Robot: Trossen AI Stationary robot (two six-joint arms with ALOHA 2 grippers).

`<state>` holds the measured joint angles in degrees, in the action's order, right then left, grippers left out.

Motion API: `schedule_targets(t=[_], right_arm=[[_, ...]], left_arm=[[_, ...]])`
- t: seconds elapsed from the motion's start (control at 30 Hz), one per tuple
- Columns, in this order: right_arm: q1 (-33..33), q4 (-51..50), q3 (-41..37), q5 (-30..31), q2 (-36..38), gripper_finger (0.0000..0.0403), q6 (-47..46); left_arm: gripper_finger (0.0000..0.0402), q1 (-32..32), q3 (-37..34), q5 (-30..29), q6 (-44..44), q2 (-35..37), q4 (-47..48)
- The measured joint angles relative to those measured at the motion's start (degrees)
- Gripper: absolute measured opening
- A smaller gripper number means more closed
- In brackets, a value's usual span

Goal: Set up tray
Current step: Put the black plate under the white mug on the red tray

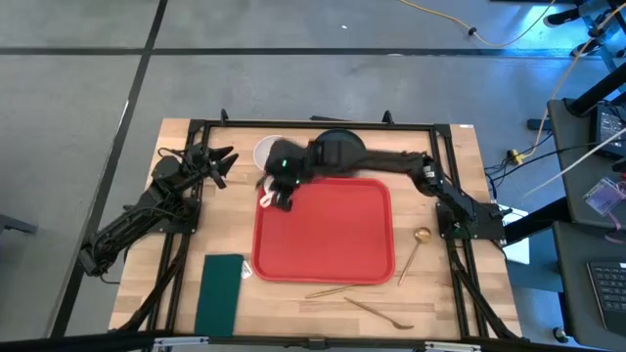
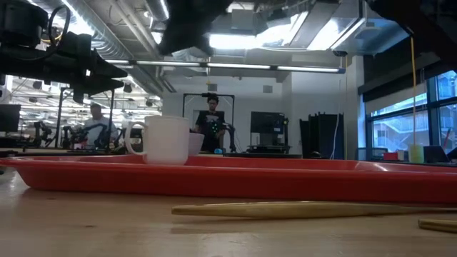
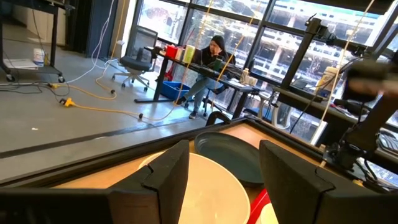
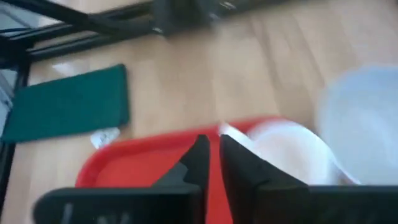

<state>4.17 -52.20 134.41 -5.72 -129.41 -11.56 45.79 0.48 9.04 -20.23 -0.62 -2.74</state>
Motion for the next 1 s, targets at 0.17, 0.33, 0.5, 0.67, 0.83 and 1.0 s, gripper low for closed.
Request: schedule_targets(t=[0.17,0.33,0.5,0.67,0.83,1.0], right_arm=[[1.66,-10.42,-1.83,0.24,3.09,0.0117,-1.49],[4.62,-31.27,-2.05,13.33,3.48,0.0183,-4.91],[8.18,-37.55,-2.36,19.86,4.05,0.0217,-6.28],[15.18,-37.40,-2.49,20.35,5.43,0.0231,-5.96],[22.60,-36.20,-2.77,20.07,5.84,0.0234,-4.57],[29.89,-27.46,-5.43,13.94,6.00,0.0234,-2.59]], left_arm=[[0.0187,0.01,0.00,-0.35,0.00,0.00,-0.02],[0.0187,0.02,0.01,-0.40,0.96,0.00,-0.03],[0.0187,0.02,0.01,-0.53,0.96,0.00,0.00],[0.0187,0.02,0.02,-0.55,-0.07,0.00,0.02],[0.0187,0.02,0.02,-0.57,-0.04,0.00,0.07],[0.0187,0.02,0.01,-0.57,-0.20,-0.02,0.15]])
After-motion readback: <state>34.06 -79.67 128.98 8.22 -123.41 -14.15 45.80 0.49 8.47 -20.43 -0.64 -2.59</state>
